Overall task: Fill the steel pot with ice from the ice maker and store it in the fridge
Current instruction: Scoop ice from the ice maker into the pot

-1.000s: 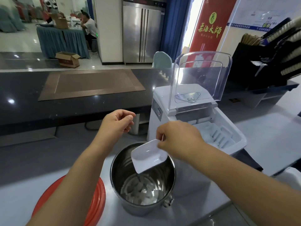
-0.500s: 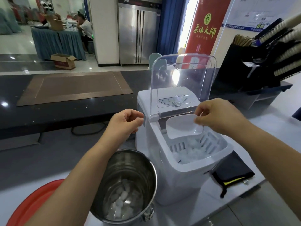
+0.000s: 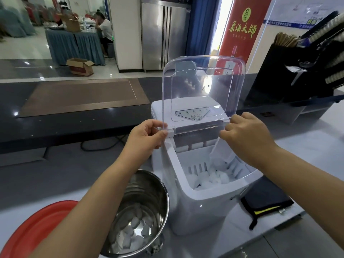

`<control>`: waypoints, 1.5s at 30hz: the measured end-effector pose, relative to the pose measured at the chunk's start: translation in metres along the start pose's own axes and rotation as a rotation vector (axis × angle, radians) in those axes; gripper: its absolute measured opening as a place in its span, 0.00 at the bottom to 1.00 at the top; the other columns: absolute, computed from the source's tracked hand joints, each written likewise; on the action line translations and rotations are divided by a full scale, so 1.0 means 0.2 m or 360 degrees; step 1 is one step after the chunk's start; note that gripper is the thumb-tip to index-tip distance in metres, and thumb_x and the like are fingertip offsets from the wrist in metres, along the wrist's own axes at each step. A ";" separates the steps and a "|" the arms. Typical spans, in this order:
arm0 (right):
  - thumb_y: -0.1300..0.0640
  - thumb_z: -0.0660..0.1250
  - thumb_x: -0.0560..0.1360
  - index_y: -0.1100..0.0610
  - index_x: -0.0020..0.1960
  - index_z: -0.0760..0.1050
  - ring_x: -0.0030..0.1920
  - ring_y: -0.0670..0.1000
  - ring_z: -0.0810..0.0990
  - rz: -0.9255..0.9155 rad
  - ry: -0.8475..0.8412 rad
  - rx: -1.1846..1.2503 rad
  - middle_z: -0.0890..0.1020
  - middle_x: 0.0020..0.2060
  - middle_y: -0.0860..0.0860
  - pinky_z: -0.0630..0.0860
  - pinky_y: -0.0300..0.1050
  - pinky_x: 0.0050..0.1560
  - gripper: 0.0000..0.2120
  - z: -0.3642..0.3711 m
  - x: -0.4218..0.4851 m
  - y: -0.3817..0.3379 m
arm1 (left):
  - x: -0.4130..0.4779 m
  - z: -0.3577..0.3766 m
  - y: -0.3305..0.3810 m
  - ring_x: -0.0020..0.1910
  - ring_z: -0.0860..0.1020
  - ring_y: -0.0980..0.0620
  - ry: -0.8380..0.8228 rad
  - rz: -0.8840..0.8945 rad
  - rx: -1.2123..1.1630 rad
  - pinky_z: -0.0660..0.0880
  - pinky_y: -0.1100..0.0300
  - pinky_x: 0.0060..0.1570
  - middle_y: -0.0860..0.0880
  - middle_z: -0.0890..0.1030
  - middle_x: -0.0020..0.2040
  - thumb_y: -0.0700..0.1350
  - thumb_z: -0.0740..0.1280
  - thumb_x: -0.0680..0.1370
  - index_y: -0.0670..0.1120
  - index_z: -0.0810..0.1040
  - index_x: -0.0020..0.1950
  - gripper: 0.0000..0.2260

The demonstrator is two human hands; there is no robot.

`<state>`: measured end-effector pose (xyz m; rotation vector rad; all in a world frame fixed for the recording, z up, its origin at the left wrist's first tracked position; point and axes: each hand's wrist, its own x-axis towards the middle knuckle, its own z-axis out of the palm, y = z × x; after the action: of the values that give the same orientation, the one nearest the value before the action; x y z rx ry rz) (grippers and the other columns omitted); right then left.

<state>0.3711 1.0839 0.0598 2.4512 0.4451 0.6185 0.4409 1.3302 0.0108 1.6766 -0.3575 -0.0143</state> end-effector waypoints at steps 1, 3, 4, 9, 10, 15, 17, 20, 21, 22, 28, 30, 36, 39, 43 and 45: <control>0.74 0.70 0.57 0.57 0.26 0.72 0.26 0.54 0.68 -0.0069 0.0023 -0.0006 0.72 0.21 0.52 0.64 0.44 0.33 0.14 0.01 0.00 0.01 | 0.00 0.00 0.00 0.33 0.74 0.56 0.0015 -0.0007 -0.0007 0.76 0.65 0.37 0.47 0.76 0.34 0.39 0.67 0.77 0.45 0.79 0.53 0.06; 0.72 0.70 0.62 0.57 0.28 0.74 0.28 0.53 0.70 -0.0173 0.0033 -0.0007 0.74 0.23 0.52 0.67 0.45 0.34 0.12 0.04 0.00 0.02 | 0.00 0.01 -0.01 0.31 0.74 0.59 0.0037 -0.0007 -0.0026 0.76 0.67 0.35 0.48 0.77 0.34 0.39 0.66 0.77 0.44 0.79 0.52 0.06; 0.70 0.71 0.64 0.56 0.30 0.76 0.29 0.54 0.71 -0.0211 0.0027 0.0008 0.75 0.24 0.51 0.69 0.45 0.35 0.11 0.06 0.00 0.02 | 0.00 0.02 -0.01 0.30 0.74 0.59 0.0047 -0.0001 -0.0032 0.76 0.67 0.35 0.48 0.77 0.34 0.39 0.66 0.77 0.44 0.79 0.52 0.06; 0.64 0.74 0.67 0.51 0.35 0.81 0.34 0.53 0.78 -0.0216 -0.0164 0.0208 0.81 0.29 0.47 0.74 0.44 0.35 0.09 0.16 -0.01 0.03 | 0.01 0.03 -0.02 0.29 0.74 0.60 0.0059 0.0002 -0.0061 0.75 0.67 0.34 0.49 0.77 0.33 0.39 0.66 0.77 0.44 0.79 0.52 0.05; 0.62 0.75 0.67 0.50 0.34 0.82 0.33 0.53 0.78 -0.0188 -0.0180 0.0284 0.80 0.28 0.47 0.74 0.42 0.33 0.08 0.17 0.00 0.03 | 0.01 0.03 -0.02 0.29 0.75 0.59 0.0056 0.0002 -0.0059 0.75 0.67 0.34 0.49 0.77 0.33 0.40 0.66 0.78 0.44 0.79 0.52 0.05; 0.56 0.77 0.65 0.47 0.36 0.83 0.34 0.51 0.79 -0.0026 -0.0265 0.0629 0.81 0.29 0.46 0.70 0.38 0.28 0.05 0.17 0.03 -0.04 | 0.01 0.03 -0.03 0.29 0.75 0.59 0.0021 -0.0010 -0.0045 0.75 0.66 0.34 0.50 0.77 0.33 0.40 0.65 0.78 0.44 0.78 0.53 0.05; 0.52 0.68 0.74 0.45 0.47 0.82 0.43 0.51 0.79 0.0108 -0.0459 0.0684 0.81 0.40 0.47 0.69 0.39 0.36 0.04 0.16 0.05 -0.06 | 0.01 0.03 -0.03 0.30 0.75 0.58 0.0012 -0.0007 -0.0060 0.75 0.65 0.34 0.50 0.77 0.33 0.40 0.65 0.78 0.44 0.78 0.53 0.05; 0.53 0.62 0.76 0.46 0.48 0.78 0.44 0.51 0.73 0.0177 -0.0755 0.0759 0.79 0.43 0.47 0.67 0.41 0.40 0.07 0.17 0.06 -0.10 | 0.01 0.02 -0.03 0.30 0.75 0.57 0.0002 -0.0014 -0.0082 0.75 0.64 0.35 0.50 0.77 0.32 0.40 0.65 0.78 0.43 0.78 0.53 0.05; 0.54 0.62 0.75 0.47 0.46 0.78 0.43 0.51 0.72 0.0192 -0.0786 0.0794 0.78 0.41 0.47 0.68 0.41 0.41 0.06 0.18 0.06 -0.12 | 0.02 0.03 -0.04 0.30 0.75 0.57 -0.0003 -0.0018 -0.0085 0.76 0.63 0.35 0.50 0.77 0.32 0.40 0.65 0.78 0.44 0.78 0.53 0.05; 0.54 0.62 0.75 0.47 0.45 0.78 0.42 0.50 0.70 0.0199 -0.0808 0.0821 0.77 0.40 0.46 0.67 0.41 0.41 0.06 0.19 0.06 -0.13 | 0.02 0.03 -0.04 0.30 0.75 0.57 -0.0007 -0.0019 -0.0088 0.76 0.63 0.35 0.49 0.77 0.32 0.40 0.65 0.78 0.44 0.78 0.52 0.05; 0.56 0.66 0.73 0.50 0.43 0.79 0.41 0.48 0.73 0.0222 -0.0919 0.1085 0.75 0.37 0.43 0.69 0.40 0.41 0.04 0.21 0.07 -0.17 | 0.02 0.02 -0.05 0.31 0.75 0.54 -0.0028 -0.0007 -0.0111 0.76 0.59 0.36 0.49 0.76 0.32 0.41 0.65 0.78 0.45 0.77 0.51 0.04; 0.57 0.67 0.72 0.50 0.42 0.79 0.41 0.47 0.74 0.0251 -0.0945 0.1144 0.75 0.36 0.42 0.69 0.39 0.41 0.04 0.22 0.07 -0.16 | 0.02 0.02 -0.05 0.31 0.74 0.54 -0.0037 -0.0009 -0.0128 0.76 0.58 0.37 0.49 0.76 0.32 0.41 0.65 0.78 0.45 0.77 0.51 0.04; 0.58 0.67 0.72 0.47 0.37 0.74 0.40 0.47 0.74 0.0385 -0.0924 0.1281 0.75 0.32 0.40 0.69 0.38 0.41 0.08 0.21 0.09 -0.12 | 0.03 0.01 -0.06 0.32 0.74 0.52 -0.0052 -0.0015 -0.0135 0.76 0.59 0.37 0.49 0.76 0.32 0.42 0.65 0.78 0.45 0.77 0.52 0.04; 0.58 0.68 0.72 0.48 0.39 0.78 0.40 0.47 0.75 0.0408 -0.0915 0.1290 0.75 0.33 0.40 0.69 0.38 0.42 0.06 0.20 0.10 -0.14 | 0.03 0.01 -0.06 0.31 0.74 0.52 -0.0052 -0.0009 -0.0142 0.75 0.59 0.36 0.49 0.76 0.32 0.42 0.65 0.78 0.45 0.77 0.52 0.04; 0.58 0.68 0.72 0.50 0.44 0.82 0.42 0.46 0.76 0.0459 -0.0920 0.1301 0.76 0.37 0.41 0.68 0.37 0.42 0.05 0.20 0.10 -0.18 | 0.03 0.01 -0.06 0.31 0.73 0.53 -0.0067 -0.0014 -0.0153 0.75 0.59 0.36 0.47 0.76 0.33 0.42 0.65 0.78 0.45 0.77 0.52 0.04; 0.58 0.68 0.72 0.51 0.45 0.83 0.41 0.45 0.76 0.0462 -0.0950 0.1378 0.77 0.36 0.41 0.69 0.35 0.40 0.06 0.21 0.09 -0.21 | 0.03 0.01 -0.06 0.31 0.73 0.53 -0.0073 -0.0015 -0.0157 0.75 0.58 0.36 0.47 0.76 0.33 0.42 0.65 0.78 0.45 0.77 0.52 0.04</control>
<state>0.4004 1.1068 0.0099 3.3652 0.1031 -0.3128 0.4492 1.3286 0.0005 1.5821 -0.3776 -0.0759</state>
